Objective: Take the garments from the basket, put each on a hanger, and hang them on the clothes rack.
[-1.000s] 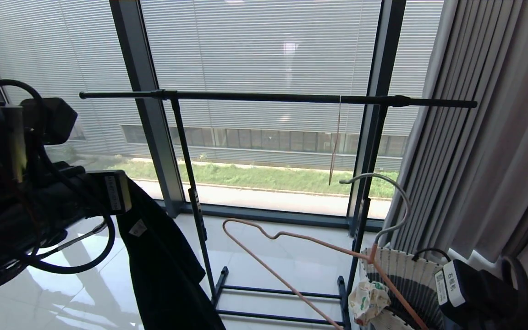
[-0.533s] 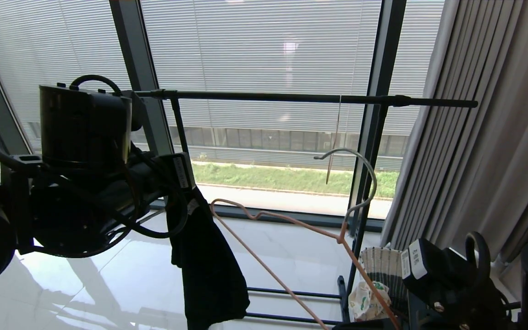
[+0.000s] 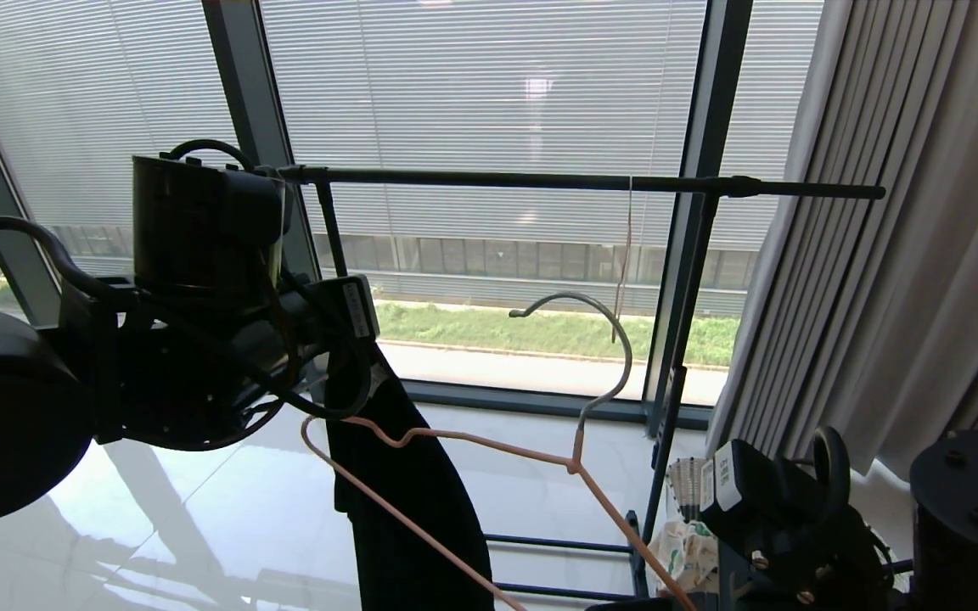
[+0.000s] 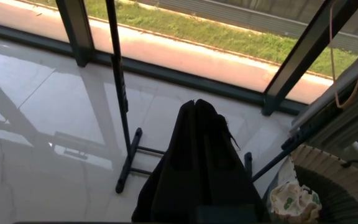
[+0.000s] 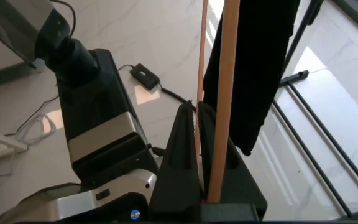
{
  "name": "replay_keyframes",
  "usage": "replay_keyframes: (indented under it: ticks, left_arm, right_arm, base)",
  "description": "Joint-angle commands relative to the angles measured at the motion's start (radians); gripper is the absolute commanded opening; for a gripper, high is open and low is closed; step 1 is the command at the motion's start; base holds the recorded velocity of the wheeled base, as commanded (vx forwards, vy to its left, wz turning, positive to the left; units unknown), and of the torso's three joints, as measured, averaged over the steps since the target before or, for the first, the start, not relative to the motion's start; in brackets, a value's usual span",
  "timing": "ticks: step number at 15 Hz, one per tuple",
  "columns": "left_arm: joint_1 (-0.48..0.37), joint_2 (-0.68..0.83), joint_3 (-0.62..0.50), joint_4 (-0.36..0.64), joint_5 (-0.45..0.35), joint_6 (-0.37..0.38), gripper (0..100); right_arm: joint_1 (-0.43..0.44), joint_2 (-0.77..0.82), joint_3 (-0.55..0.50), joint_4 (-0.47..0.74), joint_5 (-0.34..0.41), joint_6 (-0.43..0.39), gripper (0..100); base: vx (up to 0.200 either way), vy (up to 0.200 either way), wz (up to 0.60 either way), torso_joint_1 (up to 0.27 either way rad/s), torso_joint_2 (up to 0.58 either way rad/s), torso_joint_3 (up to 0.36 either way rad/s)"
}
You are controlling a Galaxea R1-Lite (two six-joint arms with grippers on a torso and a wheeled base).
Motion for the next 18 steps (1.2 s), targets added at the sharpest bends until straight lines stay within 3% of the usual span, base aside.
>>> replay_keyframes:
  ticks: [1,8,14,18]
  left_arm:
    - [0.002,0.002,-0.001,0.0,0.002,-0.001,0]
    - [0.025,-0.013,0.0,0.0,0.006,0.004,0]
    - [-0.021,-0.025,0.035,0.005,0.006,0.015,0]
    - [-0.017,-0.051,0.075,0.006,-0.004,0.124,0]
  right_arm:
    - [-0.014,0.011,0.012,-0.012,-0.002,-0.001,0]
    - [-0.07,0.01,0.002,-0.033,-0.002,-0.001,0]
    - [-0.07,0.019,-0.019,-0.033,-0.002,-0.001,0]
    - [-0.083,0.031,-0.016,-0.033,-0.002,0.0,0]
  base:
    - [0.0,0.0,0.0,0.0,0.0,0.0]
    - [0.0,0.0,0.0,0.0,0.0,0.0]
    - [0.0,0.0,0.0,0.0,0.0,0.0]
    - [0.0,0.0,0.0,0.0,0.0,0.0]
